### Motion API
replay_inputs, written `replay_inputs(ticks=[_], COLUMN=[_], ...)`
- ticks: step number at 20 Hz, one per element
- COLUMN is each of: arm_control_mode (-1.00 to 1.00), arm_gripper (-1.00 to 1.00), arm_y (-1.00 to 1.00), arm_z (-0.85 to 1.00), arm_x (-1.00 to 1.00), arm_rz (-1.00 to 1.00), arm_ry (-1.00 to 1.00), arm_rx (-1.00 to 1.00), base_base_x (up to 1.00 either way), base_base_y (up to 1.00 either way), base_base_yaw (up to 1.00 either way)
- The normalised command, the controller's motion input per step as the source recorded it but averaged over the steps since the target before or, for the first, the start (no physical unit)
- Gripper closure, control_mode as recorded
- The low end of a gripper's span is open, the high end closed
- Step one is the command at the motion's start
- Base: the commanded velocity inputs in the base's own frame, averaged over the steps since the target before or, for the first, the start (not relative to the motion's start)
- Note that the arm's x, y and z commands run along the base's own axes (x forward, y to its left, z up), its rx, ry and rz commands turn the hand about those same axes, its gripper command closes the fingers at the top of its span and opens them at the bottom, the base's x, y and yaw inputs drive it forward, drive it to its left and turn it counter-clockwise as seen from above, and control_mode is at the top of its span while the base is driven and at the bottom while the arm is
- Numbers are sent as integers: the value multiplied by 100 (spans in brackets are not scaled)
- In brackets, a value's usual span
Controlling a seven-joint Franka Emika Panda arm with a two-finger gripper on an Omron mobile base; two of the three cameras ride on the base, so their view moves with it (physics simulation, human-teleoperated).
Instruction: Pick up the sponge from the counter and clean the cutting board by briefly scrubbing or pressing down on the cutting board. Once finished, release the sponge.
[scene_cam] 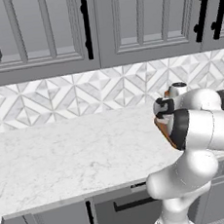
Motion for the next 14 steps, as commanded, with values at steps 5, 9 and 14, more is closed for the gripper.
replay_inputs(ticks=[5, 9, 14], arm_control_mode=[-100, -100, -100], arm_gripper=[100, 100, 100], arm_y=[-24, -10, -3], arm_z=[-12, -33, -27], arm_x=[10, 26, 1], arm_rz=[0, 0, 0], arm_ry=[0, -1, 0], arm_rx=[0, 0, 0], base_base_x=[0, 0, 0], base_base_y=[0, 0, 0], base_base_yaw=[0, 0, 0])
